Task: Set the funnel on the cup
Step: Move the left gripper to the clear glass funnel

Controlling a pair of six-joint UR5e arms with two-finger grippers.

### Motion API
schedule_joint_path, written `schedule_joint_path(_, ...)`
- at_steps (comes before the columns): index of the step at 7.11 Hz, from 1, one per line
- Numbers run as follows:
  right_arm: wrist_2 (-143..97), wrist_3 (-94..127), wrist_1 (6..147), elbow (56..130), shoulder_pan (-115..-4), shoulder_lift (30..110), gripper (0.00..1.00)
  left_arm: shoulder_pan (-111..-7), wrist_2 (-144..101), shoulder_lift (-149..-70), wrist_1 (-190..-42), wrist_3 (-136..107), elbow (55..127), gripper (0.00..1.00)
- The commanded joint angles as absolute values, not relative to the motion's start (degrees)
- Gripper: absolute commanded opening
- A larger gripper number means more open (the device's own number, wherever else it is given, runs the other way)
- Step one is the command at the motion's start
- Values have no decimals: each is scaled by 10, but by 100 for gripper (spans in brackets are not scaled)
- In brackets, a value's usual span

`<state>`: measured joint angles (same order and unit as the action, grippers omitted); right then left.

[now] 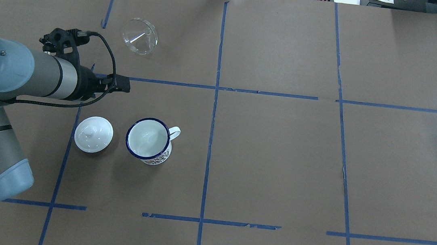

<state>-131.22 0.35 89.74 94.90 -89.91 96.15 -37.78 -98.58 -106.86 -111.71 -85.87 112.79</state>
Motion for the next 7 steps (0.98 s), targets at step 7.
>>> schedule_joint_path(7,-1312,4,897,949,-899,962,100,-377,-763,-1186,-1553,-1287,759,100)
